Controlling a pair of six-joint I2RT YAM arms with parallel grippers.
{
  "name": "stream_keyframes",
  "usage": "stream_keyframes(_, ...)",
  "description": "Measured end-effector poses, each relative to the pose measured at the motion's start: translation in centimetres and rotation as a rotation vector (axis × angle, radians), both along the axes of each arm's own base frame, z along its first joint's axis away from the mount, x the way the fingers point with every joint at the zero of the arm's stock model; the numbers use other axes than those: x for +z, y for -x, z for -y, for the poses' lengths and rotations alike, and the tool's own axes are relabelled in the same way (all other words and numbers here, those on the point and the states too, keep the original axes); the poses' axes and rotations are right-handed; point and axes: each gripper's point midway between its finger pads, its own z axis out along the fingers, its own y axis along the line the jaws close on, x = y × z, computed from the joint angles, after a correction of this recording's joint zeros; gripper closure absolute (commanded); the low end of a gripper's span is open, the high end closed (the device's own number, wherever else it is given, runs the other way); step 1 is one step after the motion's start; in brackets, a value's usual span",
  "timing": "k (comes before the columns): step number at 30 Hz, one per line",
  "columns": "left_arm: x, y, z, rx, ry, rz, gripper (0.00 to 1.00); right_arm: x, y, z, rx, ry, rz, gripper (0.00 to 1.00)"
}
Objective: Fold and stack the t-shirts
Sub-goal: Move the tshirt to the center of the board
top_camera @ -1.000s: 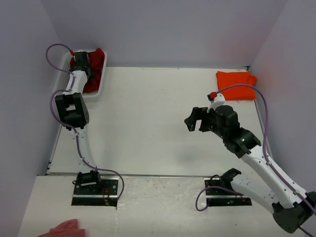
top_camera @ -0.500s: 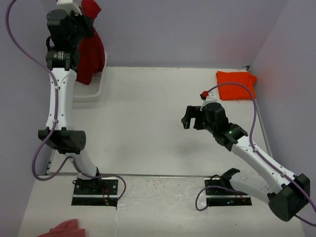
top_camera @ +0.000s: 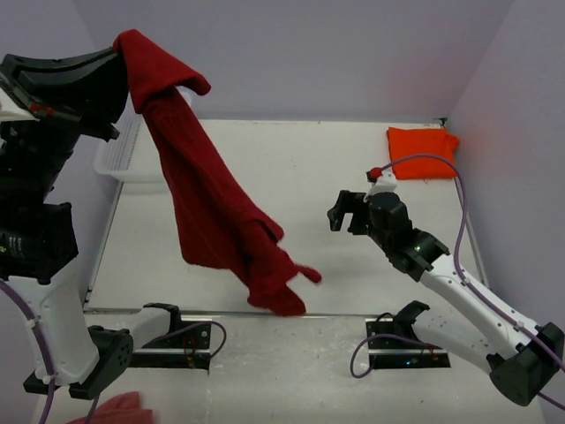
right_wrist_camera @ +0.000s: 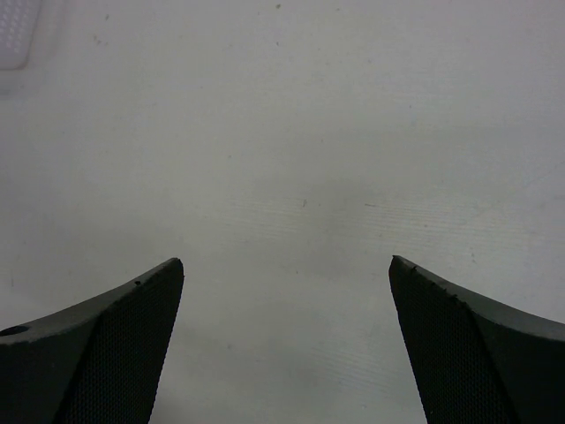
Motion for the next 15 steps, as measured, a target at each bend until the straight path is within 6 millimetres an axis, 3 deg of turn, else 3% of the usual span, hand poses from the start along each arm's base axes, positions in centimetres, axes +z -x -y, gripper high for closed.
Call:
stream_keyframes(2, -1.6, -0.7, 0.6, -0.035, -0.011, -0.036, 1.00, 1.0, 0.4, 0.0, -0.001, -0.010, 0.031, 0.01)
stream_keyframes(5, -6.8, -6.0, 1.8, -0.081, -0.026, -0.182, 1.00, 2.4, 1.0, -0.2, 0.004, -0.012, 0.059, 0.01)
stream_keyframes(9, -18.6, -17.2, 4.4, -0.117, -0.054, -0.502, 1.00, 3.6, 1.4, -0.8, 0.013, -0.006, 0.083, 0.01)
stream_keyframes(12, -28.5, -26.3, 6.4, -0.121, -0.077, -0.744, 1.00, 3.3, 1.6, -1.0, 0.020, 0.009, 0.075, 0.01)
stream_keyframes(15, -37.1, -33.2, 7.5, -0.109, -0.093, -0.928, 1.00, 2.5, 1.8, -1.2, 0.020, 0.037, 0.057, 0.01)
